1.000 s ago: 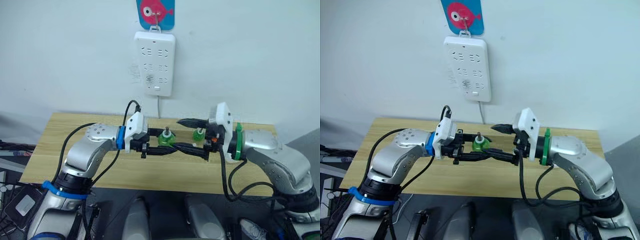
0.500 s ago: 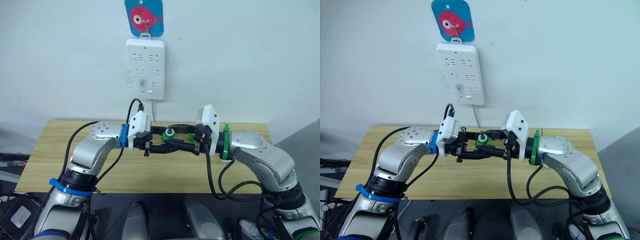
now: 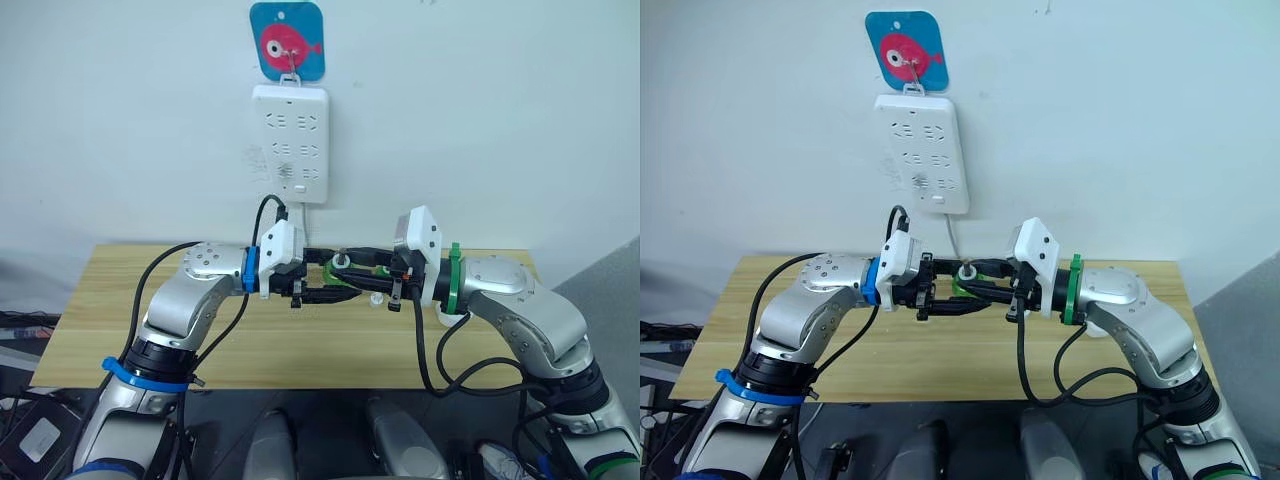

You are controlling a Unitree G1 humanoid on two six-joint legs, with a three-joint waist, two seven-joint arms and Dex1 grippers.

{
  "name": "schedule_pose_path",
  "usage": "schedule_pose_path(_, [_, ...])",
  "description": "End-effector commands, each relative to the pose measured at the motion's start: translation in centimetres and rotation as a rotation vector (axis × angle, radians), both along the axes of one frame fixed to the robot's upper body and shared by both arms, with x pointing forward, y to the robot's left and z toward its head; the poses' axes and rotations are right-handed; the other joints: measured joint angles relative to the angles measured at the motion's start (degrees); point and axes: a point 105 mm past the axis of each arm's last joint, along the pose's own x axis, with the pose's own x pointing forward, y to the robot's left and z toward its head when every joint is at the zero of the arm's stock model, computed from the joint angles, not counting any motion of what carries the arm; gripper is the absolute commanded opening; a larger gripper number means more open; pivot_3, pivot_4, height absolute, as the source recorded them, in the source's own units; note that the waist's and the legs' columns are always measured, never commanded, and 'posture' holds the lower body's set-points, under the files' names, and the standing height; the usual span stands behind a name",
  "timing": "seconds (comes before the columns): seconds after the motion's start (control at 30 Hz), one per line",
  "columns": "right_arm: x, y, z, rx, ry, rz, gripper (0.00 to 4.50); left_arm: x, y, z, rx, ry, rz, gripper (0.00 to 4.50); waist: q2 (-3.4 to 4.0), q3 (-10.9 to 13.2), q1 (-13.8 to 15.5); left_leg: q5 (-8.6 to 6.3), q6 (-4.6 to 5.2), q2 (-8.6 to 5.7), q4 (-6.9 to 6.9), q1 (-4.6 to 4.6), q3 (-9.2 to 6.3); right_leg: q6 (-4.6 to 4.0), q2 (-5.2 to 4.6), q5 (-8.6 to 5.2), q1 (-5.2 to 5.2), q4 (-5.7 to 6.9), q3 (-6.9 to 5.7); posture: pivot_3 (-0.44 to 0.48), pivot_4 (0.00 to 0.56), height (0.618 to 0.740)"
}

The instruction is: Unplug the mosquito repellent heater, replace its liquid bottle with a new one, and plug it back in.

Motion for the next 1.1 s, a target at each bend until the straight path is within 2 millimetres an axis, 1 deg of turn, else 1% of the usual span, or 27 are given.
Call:
schedule_pose_path(0.03, [-0.2, -0.5, 1.9, 0.064, -0.019, 0.017, 0.81, 0.3, 0.8, 0.1, 0.006, -0.022, 0.018, 4.17, 0.00, -0.13, -0.02, 0.00, 0.00, 0.00, 0.00, 0.00, 0.00, 0.00, 0.00, 0.00, 0.00, 0.00, 0.00, -0.220, 0.133, 0.740])
schedule_pose_path(0.07, [-0.2, -0.7, 2.2, 0.078, -0.009, 0.014, 0.81, 0.3, 1.0, -0.2, 0.013, -0.007, 0.025, 4.49, -0.01, -0.22, -0.04, 0.00, 0.00, 0.00, 0.00, 0.00, 0.00, 0.00, 0.00, 0.00, 0.01, 0.00, 0.00, -0.220, 0.133, 0.740])
schedule_pose_path(0.13, [0.1, -1.7, 3.1, 0.145, 0.045, -0.020, 0.81, 0.1, 1.5, -0.6, -0.009, 0.086, 0.036, 4.50, -0.01, -0.27, -0.07, 0.00, 0.00, 0.00, 0.00, 0.02, 0.00, 0.00, 0.00, 0.00, 0.02, 0.00, 0.00, -0.222, 0.137, 0.740])
schedule_pose_path(0.23, [1.0, -3.4, 4.2, 0.282, 0.142, -0.106, 0.81, 0.2, 1.9, -0.5, -0.092, 0.220, 0.084, 4.50, -0.02, -0.28, -0.10, -0.01, 0.01, 0.01, 0.00, 0.01, -0.03, 0.00, 0.00, 0.00, 0.04, 0.01, -0.01, -0.222, 0.137, 0.740])
schedule_pose_path(0.3, [1.8, -4.7, 5.0, 0.434, 0.232, -0.190, 0.81, 0.6, 1.9, 0.4, -0.237, 0.340, 0.145, 4.50, -0.01, -0.30, -0.09, 0.00, 0.01, 0.01, 0.00, 0.01, -0.07, 0.00, 0.00, 0.00, 0.05, 0.02, -0.05, -0.226, 0.139, 0.740])
schedule_pose_path(0.37, [2.2, -5.6, 5.3, 0.554, 0.314, -0.245, 0.81, 0.4, 1.6, 1.3, -0.352, 0.433, 0.156, 4.50, -0.01, -0.32, -0.08, -0.01, 0.01, 0.00, 0.03, 0.00, -0.09, 0.00, -0.01, 0.00, 0.07, 0.04, -0.07, -0.231, 0.138, 0.740])
schedule_pose_path(0.47, [2.4, -6.2, 5.3, 0.713, 0.426, -0.305, 0.81, 0.1, 0.9, 2.8, -0.496, 0.537, 0.148, 4.50, 0.01, -0.45, -0.15, -0.01, 0.01, 0.01, 0.02, 0.00, -0.09, 0.00, -0.01, 0.00, 0.07, 0.05, -0.06, -0.230, 0.138, 0.740])
schedule_pose_path(0.53, [2.3, -6.4, 5.2, 0.802, 0.496, -0.328, 0.81, -0.1, 0.3, 3.3, -0.551, 0.584, 0.142, 4.50, 0.03, -0.58, -0.27, -0.01, 0.01, 0.02, 0.01, 0.01, -0.08, 0.00, 0.00, 0.00, 0.06, 0.07, -0.05, -0.230, 0.138, 0.740])
schedule_pose_path(0.63, [2.0, -6.3, 5.1, 0.888, 0.578, -0.339, 0.81, -0.5, -0.5, 3.9, -0.604, 0.640, 0.120, 4.50, 0.13, -0.78, -0.40, -0.01, 0.01, 0.00, 0.02, 0.02, -0.05, 0.00, 0.00, 0.00, 0.06, 0.10, 0.00, -0.228, 0.140, 0.740])
schedule_pose_path(0.73, [1.6, -6.1, 5.1, 0.920, 0.626, -0.335, 0.81, -0.5, -1.3, 4.5, -0.638, 0.672, 0.109, 4.50, 0.21, -0.93, -0.38, -0.01, 0.02, -0.01, 0.01, 0.02, -0.05, 0.00, 0.01, 0.00, 0.06, 0.09, 0.00, -0.233, 0.142, 0.740])
schedule_pose_path(0.83, [1.3, -5.8, 5.3, 0.944, 0.662, -0.321, 0.81, 0.2, -1.4, 4.8, -0.660, 0.681, 0.141, 4.50, 0.25, -1.17, -0.37, -0.01, 0.02, -0.02, 0.00, 0.02, -0.05, 0.01, 0.03, 0.00, 0.06, 0.07, 0.00, -0.236, 0.142, 0.740])
schedule_pose_path(0.93, [0.9, -5.6, 5.3, 0.944, 0.681, -0.305, 0.81, 0.5, -1.5, 5.1, -0.673, 0.686, 0.147, 4.50, 0.43, -1.34, -0.43, -0.01, 0.02, -0.02, 0.00, 0.03, -0.04, 0.01, 0.06, 0.00, 0.06, 0.07, 0.02, -0.236, 0.143, 0.740])
schedule_pose_path(1.1, [0.5, -5.2, 5.3, 0.927, 0.691, -0.285, 0.81, 0.3, -2.0, 5.5, -0.653, 0.691, 0.114, 4.50, 0.48, -1.40, -0.42, -0.01, 0.02, -0.03, -0.01, 0.03, -0.03, 0.01, 0.07, -0.01, 0.07, 0.04, 0.04, -0.239, 0.141, 0.740])
